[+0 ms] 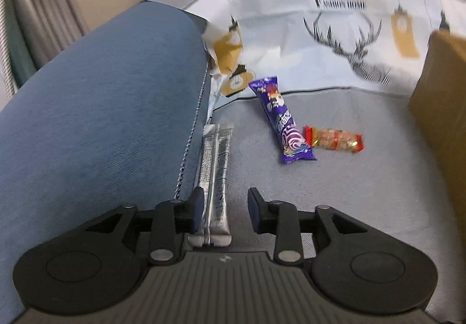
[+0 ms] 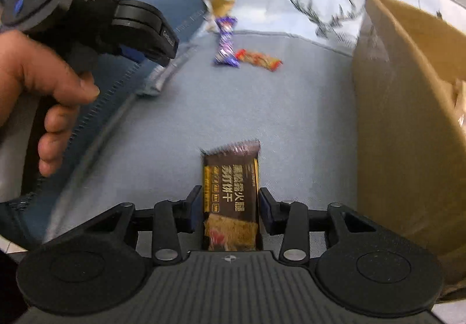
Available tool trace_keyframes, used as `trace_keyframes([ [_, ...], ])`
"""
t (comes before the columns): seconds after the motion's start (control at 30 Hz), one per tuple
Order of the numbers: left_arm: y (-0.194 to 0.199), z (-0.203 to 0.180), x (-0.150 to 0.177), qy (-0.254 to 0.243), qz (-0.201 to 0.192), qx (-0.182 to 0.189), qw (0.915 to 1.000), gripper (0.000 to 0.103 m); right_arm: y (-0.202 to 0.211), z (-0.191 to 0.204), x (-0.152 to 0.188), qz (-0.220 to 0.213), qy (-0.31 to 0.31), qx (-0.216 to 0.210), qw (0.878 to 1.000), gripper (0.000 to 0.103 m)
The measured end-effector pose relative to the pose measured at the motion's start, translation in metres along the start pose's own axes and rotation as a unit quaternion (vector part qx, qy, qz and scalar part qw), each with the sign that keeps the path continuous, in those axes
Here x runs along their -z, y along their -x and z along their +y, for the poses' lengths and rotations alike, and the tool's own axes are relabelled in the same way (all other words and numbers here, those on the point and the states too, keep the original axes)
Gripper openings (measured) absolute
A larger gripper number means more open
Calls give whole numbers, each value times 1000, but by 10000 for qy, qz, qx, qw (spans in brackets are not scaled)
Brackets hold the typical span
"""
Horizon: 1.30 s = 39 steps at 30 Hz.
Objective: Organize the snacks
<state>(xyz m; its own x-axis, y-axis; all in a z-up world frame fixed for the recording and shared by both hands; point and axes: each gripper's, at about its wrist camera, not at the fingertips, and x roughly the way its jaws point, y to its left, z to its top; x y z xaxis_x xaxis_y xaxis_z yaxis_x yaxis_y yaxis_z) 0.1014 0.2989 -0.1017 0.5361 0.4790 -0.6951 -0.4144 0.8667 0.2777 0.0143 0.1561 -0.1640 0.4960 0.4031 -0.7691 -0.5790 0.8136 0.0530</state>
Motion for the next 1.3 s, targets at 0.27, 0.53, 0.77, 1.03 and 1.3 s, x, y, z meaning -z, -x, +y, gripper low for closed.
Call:
trace_keyframes([
  [0.27, -44, -25, -8, -449, 278, -650, 9965, 46, -5, -3, 1, 109, 28, -22, 9999, 60],
  [0.53, -39, -6, -12, -79, 476, -522, 9975, 3, -4, -8, 3, 153, 29, -156, 9998, 62],
  [0.77, 21, 22, -8, 924, 159, 807, 9923, 2, -9, -8, 1, 79, 92, -156, 9998, 50],
  [1.03, 65, 30, 23, 1827, 564, 2784, 9412, 2, 1, -10, 7, 49, -3, -326, 9995, 42],
  [1.3, 44, 42, 44, 2393, 1411, 2081, 9378, 6, 16, -7, 21, 191, 217, -553, 9981, 44],
])
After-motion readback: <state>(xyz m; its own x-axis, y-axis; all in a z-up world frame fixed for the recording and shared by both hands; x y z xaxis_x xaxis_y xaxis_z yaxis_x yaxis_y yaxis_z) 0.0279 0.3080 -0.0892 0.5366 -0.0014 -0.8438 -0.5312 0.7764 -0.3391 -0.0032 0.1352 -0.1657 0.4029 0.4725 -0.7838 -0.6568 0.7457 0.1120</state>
